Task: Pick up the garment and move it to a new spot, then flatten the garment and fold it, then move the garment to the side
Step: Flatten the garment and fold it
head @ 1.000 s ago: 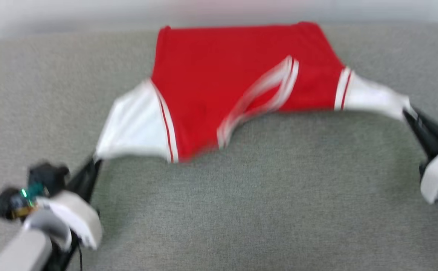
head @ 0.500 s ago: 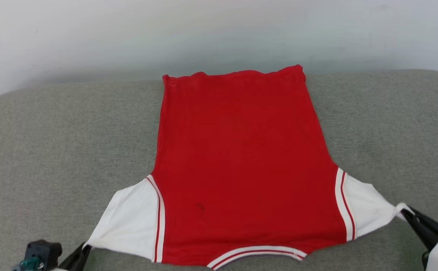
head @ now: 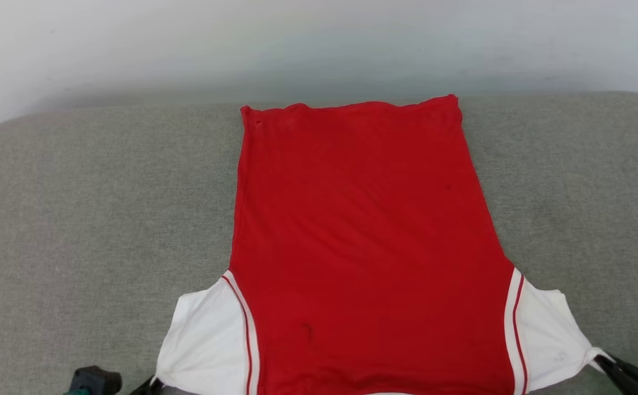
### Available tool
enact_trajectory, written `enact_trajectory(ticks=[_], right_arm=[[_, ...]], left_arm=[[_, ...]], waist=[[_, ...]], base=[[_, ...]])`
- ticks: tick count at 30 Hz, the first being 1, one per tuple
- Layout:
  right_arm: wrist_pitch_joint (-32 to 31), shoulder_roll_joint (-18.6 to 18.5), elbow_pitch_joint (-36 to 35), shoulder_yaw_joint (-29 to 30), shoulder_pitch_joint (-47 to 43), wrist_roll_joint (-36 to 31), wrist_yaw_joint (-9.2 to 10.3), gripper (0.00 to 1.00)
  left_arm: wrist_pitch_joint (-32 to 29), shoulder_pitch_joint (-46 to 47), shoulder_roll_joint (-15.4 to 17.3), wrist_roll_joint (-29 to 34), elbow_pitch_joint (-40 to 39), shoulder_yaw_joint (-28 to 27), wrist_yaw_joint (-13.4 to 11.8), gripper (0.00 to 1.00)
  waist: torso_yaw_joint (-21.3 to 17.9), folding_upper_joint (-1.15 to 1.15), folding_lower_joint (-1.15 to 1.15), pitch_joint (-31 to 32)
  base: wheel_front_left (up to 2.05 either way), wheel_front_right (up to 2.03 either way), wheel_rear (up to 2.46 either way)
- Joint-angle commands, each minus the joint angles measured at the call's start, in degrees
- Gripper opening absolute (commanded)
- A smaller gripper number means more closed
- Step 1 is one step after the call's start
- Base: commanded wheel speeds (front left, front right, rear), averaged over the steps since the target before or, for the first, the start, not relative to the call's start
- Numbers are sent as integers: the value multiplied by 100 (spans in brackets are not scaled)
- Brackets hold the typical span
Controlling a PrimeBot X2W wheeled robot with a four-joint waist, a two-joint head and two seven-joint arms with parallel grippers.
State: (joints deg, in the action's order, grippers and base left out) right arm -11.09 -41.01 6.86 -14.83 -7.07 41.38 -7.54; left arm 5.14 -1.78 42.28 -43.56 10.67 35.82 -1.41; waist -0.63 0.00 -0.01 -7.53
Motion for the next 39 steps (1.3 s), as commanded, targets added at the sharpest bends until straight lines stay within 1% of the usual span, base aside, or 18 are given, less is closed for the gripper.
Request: enact_trajectory(ticks=[1,4,6,8,12,14,16,19,21,25,27,30,32,37,39], right_arm=[[-91,-9,-56,111,-8,-25,10,100],[-395,49,-278,387,62,33,8,100],[-618,47,-494,650,171,50,7,100],[-903,44,-740,901,315,32,7,100],[-1778,97,-1174,1325,809,-71,7,100],[-2310,144,-1317,1495,1157,-129,7,100],[-2937,221,-1372,1556,1625,-122,7,100],[-3936,236,-1236,1756,2382,-196,7,100],[-4529,186,-1083,1830,2876,-383,6,100],[-5528,269,-733,2061,3792,-801,6,100],[-5835,361,-563,2173,4222,-1062,6,100],[-6283,441,-274,2366,4728,-1535,6,100],[-6530,357,-213,2395,5000,-1804,6,100],[-6953,196,-156,2423,5461,-2201,6,100],[-7024,251,-116,2529,5653,-2326,6,100]], left_arm=[[-58,107,-66,-21,-43,37,64,0],[-190,279,-27,-34,-216,68,182,0],[-224,427,52,121,-349,79,160,0],[-327,495,83,214,-508,172,203,0],[-571,683,153,290,-963,218,204,0],[-754,722,186,274,-1262,272,223,0],[-852,814,229,317,-1562,261,167,0],[-996,964,260,429,-1981,328,200,0],[-1065,1091,215,517,-2183,372,231,0],[-1127,1322,84,679,-2517,456,249,0],[-1135,1414,54,827,-2635,533,252,0],[-1111,1524,-117,942,-2823,620,265,0],[-1135,1609,-181,1011,-2913,687,286,0],[-1063,1778,-338,1113,-2991,766,362,0],[-1023,1828,-395,1138,-2945,786,384,0]], waist=[[54,0,1,-56],[190,0,1,-178],[293,0,1,-285],[403,0,1,-414],[674,0,1,-709],[845,0,1,-888],[986,0,1,-1095],[1296,0,1,-1447],[1518,0,1,-1646],[1906,0,1,-2026],[2060,0,1,-2205],[2281,0,1,-2435],[2419,0,1,-2582],[2664,0,1,-2859],[2741,0,1,-2942]], base=[[0,0,0],[0,0,0],[0,0,0],[0,0,0],[0,0,0],[0,0,0],[0,0,0],[0,0,0],[0,0,0],[0,0,0],[0,0,0],[0,0,0],[0,0,0],[0,0,0],[0,0,0]])
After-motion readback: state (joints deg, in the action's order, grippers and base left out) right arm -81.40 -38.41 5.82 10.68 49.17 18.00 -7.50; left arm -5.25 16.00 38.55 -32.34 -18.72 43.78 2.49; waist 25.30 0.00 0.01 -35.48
